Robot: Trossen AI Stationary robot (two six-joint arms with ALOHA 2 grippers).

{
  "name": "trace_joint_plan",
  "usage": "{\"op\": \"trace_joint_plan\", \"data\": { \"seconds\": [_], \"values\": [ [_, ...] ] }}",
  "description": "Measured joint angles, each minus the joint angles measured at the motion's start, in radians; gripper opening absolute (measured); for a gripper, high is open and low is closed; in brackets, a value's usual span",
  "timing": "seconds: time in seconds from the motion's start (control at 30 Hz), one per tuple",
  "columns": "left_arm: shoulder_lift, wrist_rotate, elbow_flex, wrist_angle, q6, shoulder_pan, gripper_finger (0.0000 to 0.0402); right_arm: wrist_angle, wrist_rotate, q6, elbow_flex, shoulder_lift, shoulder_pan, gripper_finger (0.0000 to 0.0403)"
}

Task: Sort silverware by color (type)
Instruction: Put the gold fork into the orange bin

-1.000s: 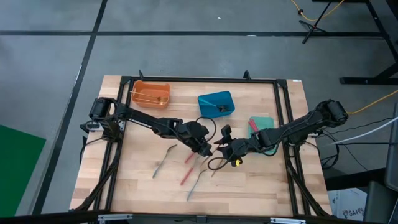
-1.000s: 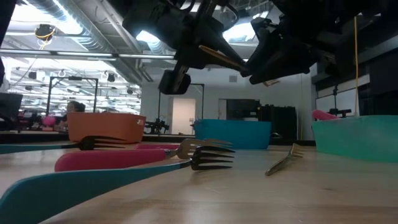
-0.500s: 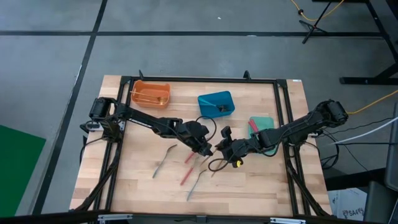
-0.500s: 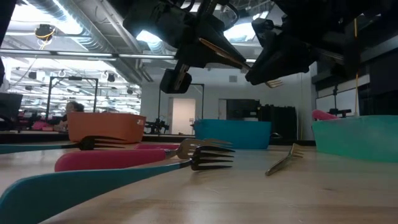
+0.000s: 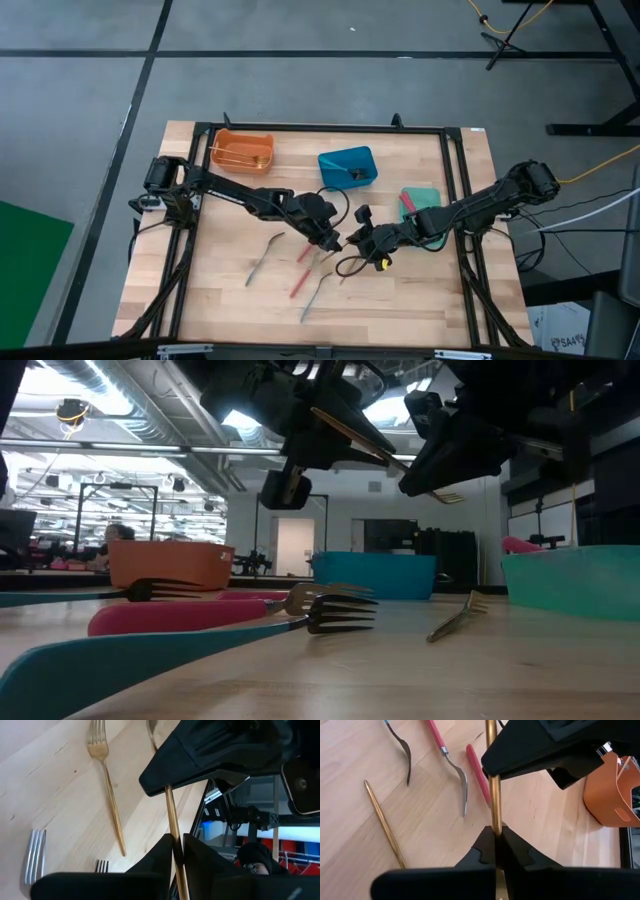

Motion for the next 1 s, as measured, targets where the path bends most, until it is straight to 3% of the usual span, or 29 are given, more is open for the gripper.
{"op": "trace_joint_plan", "data": {
  "seconds": [0.67, 1.0],
  "values": [
    [-0.041, 0.04, 0.0, -0.034, 0.091, 0.008, 0.0047, -0.071, -0.167, 0.001, 0.002, -0.001, -0.001, 0.0],
    [-0.228, -0.131, 0.0, -0.247, 0.184, 0.011, 0.0047, -0.077, -0.164, 0.001, 0.001, -0.001, -0.001, 0.0]
  ]
}}
